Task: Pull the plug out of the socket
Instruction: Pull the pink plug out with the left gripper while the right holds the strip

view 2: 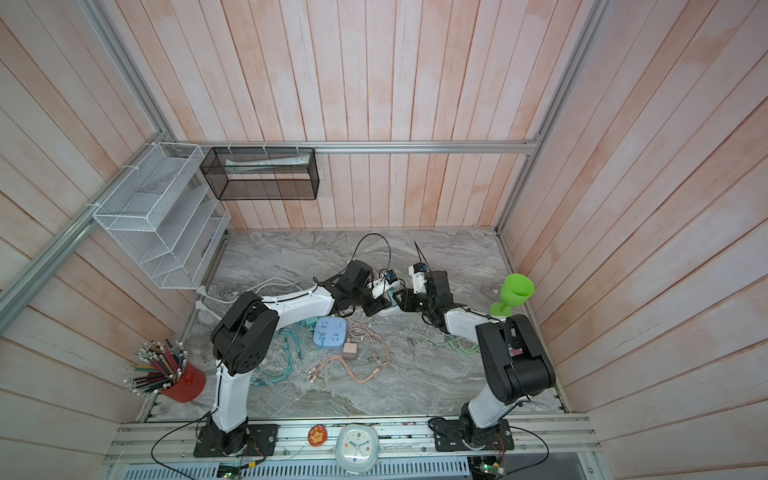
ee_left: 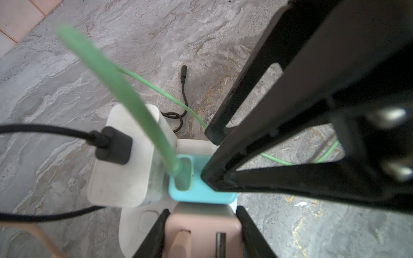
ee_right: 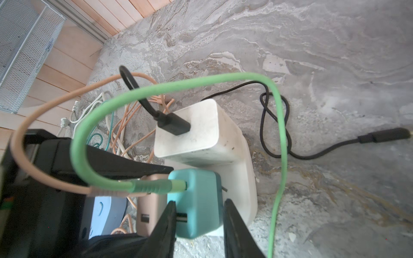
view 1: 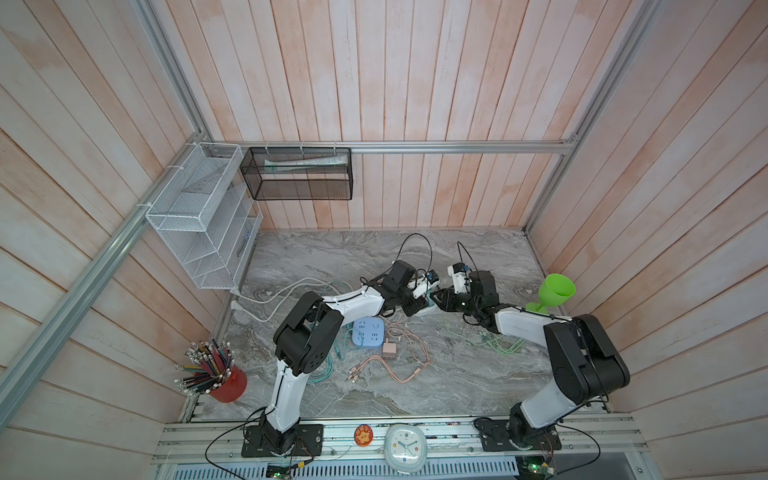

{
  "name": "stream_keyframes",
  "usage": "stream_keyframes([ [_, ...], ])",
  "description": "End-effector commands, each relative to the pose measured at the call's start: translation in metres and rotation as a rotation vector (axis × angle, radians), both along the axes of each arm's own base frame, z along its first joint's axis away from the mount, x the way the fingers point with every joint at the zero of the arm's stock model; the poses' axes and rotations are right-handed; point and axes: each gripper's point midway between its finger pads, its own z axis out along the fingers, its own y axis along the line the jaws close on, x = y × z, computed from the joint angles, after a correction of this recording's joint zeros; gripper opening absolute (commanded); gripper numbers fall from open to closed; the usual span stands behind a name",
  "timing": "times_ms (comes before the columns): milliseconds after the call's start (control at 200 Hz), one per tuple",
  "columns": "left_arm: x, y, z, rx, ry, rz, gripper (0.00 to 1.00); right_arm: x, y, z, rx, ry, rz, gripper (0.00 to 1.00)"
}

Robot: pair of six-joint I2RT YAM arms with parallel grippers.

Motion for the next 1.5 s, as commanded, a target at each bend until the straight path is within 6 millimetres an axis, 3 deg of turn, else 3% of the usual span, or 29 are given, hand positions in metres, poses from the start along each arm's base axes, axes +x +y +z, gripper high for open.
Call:
stream_keyframes([
  [0,0.017,-0.026,0.065,-0.160,-0.127,-0.041,0.19,-0.099,-0.025,-0.107,-0.206,0.469,0.042,0.33],
  [525,0.030,-0.013,0.065,-0.215,0.000,-0.007,0.19,-0.100,-0.025,-0.109,-0.212,0.476,0.043,0.32],
  [925,0.018,-0.026,0.058,-0.086,-0.136,-0.018,0.17,-0.101,-0.026,-0.111,-0.222,0.483,0.047,0.32],
  [1310,0.032,-0.016,0.080,-0.209,-0.048,0.010,0.17,-0.101,-0.026,-0.111,-0.223,0.485,0.052,0.32],
  [1495,0.034,-0.015,0.079,-0.218,-0.001,0.001,0.17,-0.102,-0.026,-0.112,-0.227,0.490,0.054,0.32],
])
